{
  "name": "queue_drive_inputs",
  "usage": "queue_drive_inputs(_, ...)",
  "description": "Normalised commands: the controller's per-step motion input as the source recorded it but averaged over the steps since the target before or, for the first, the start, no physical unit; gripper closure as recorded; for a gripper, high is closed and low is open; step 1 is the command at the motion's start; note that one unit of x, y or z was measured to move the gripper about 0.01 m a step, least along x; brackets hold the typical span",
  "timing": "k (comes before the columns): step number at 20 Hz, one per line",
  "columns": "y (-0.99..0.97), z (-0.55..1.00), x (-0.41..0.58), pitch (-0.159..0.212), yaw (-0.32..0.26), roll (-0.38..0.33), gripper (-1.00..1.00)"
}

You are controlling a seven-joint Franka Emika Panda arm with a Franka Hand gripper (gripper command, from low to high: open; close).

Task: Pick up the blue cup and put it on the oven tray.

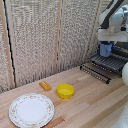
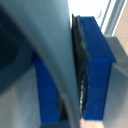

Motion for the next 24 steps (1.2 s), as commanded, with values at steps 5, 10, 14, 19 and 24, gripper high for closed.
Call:
queue_drive_inputs(5,-0.36,-0.17,0.314,0.030,-0.113,0.000,1.00)
queue_drive_inputs(10,0.00,-0.14,0.063,-0.005,-0.087,0.000,-1.00)
queue_drive_inputs(14,-0.01,0.05,-0.002,0.000,-0.083,0.000,-1.00)
queue_drive_inputs(19,-0.08,0.60,0.006,0.020,-0.045,-0.013,-1.00)
queue_drive_inputs(24,0.01,0.83,0.052,0.130,0.000,-0.002,-1.00)
